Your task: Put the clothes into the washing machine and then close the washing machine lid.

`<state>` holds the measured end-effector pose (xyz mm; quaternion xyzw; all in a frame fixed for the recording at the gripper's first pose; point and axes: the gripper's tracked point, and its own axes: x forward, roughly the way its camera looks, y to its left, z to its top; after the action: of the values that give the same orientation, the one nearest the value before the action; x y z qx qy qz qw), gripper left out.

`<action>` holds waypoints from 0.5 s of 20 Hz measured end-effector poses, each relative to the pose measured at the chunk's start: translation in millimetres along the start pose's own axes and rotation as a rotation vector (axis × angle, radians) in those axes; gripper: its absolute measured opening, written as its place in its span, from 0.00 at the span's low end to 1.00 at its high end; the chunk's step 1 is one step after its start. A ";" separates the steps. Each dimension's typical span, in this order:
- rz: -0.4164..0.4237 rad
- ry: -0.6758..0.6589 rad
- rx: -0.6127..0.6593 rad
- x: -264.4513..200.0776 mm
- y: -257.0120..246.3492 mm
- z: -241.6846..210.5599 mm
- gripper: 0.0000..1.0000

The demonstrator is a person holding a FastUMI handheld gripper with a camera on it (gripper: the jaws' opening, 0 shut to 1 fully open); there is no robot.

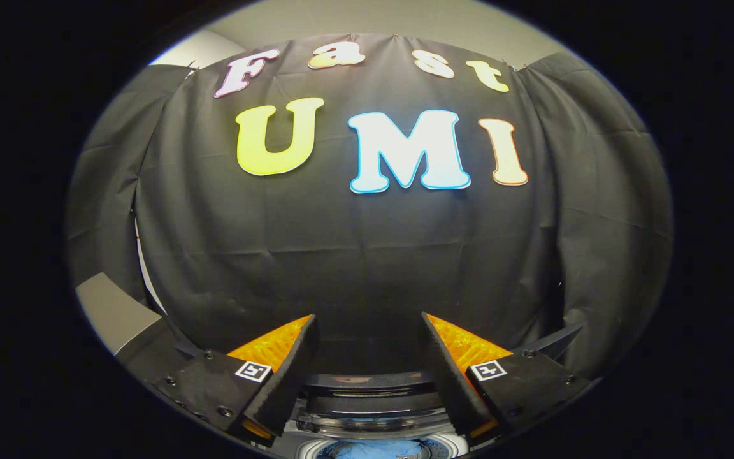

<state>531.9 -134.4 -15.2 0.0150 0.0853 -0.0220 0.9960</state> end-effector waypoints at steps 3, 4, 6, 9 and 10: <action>0.003 -0.020 -0.002 -22.6 -0.6 -7.5 0.97; 0.007 -0.035 -0.005 -27.3 -0.8 -8.0 0.97; 0.009 -0.064 -0.005 -36.5 -0.5 -6.1 0.97; 0.013 -0.078 -0.009 -47.7 -0.9 -10.6 0.97; 0.014 -0.079 -0.011 -52.1 -1.3 -12.1 0.97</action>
<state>478.5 -133.2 -18.3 0.0094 0.0459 -0.0152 0.9988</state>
